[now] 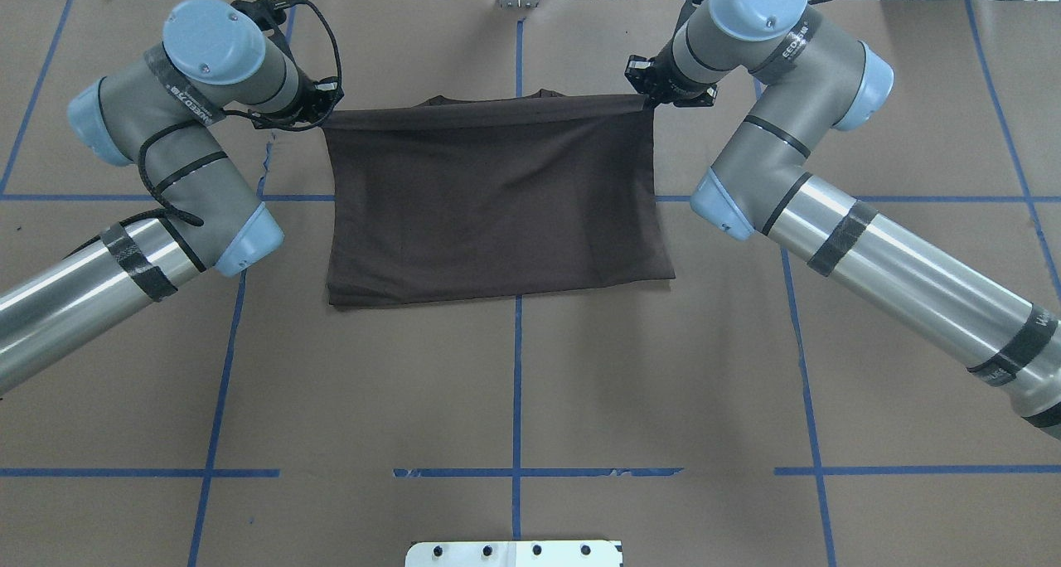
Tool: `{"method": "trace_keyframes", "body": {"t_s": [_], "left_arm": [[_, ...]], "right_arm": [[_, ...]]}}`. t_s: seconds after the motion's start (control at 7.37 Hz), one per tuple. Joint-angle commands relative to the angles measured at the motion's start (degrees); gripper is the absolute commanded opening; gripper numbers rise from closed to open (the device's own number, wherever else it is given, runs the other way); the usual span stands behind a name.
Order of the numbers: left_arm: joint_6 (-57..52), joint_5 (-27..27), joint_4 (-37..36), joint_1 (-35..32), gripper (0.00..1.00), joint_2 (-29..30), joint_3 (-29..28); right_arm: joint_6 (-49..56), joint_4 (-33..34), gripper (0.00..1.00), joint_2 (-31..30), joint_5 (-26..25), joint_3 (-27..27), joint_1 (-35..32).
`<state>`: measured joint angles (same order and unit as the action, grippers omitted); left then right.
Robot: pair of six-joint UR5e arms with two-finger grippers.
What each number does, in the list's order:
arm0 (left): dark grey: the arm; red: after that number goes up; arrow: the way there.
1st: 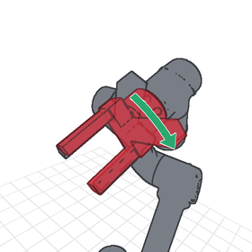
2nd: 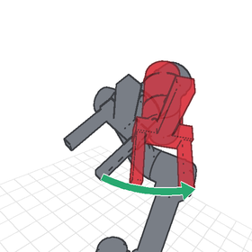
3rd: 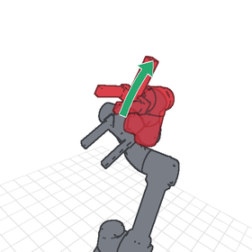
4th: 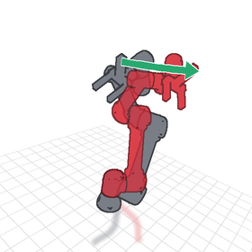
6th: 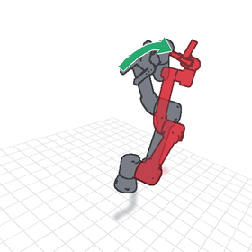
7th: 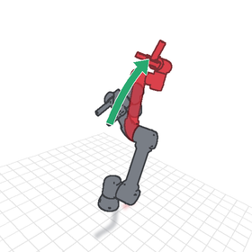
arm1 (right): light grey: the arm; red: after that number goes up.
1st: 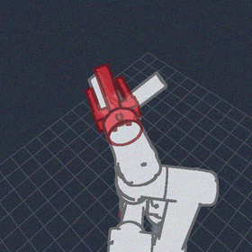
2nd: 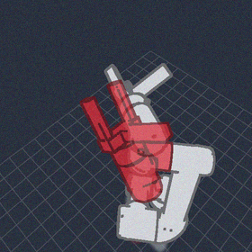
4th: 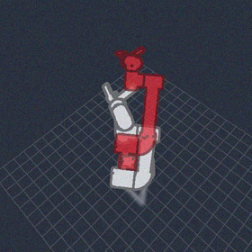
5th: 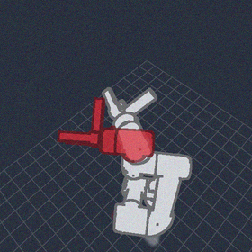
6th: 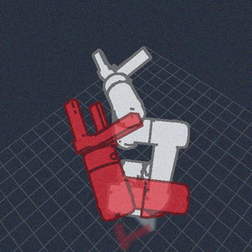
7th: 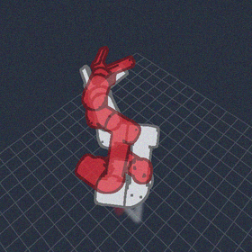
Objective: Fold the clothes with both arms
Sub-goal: 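Lay the hem down at the collar and open both grippers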
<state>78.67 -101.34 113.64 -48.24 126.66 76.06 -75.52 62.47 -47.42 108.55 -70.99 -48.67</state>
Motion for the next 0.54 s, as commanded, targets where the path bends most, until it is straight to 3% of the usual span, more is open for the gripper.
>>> {"method": "trace_keyframes", "body": {"t_s": [0.0,0.27,0.41], "left_arm": [[0.0,0.0,0.0,0.2,0.00,0.2,0.1],[0.1,0.0,0.0,0.3,0.00,0.4,0.2],[0.1,0.0,0.0,0.4,0.02,0.4,0.2]], "right_arm": [[-0.2,-0.1,0.13,0.2,-0.2,-0.3,0.7],[-0.4,-0.1,0.14,0.2,0.1,-1.2,0.7],[-0.3,-0.1,0.28,0.1,0.1,-1.1,0.7]]}}
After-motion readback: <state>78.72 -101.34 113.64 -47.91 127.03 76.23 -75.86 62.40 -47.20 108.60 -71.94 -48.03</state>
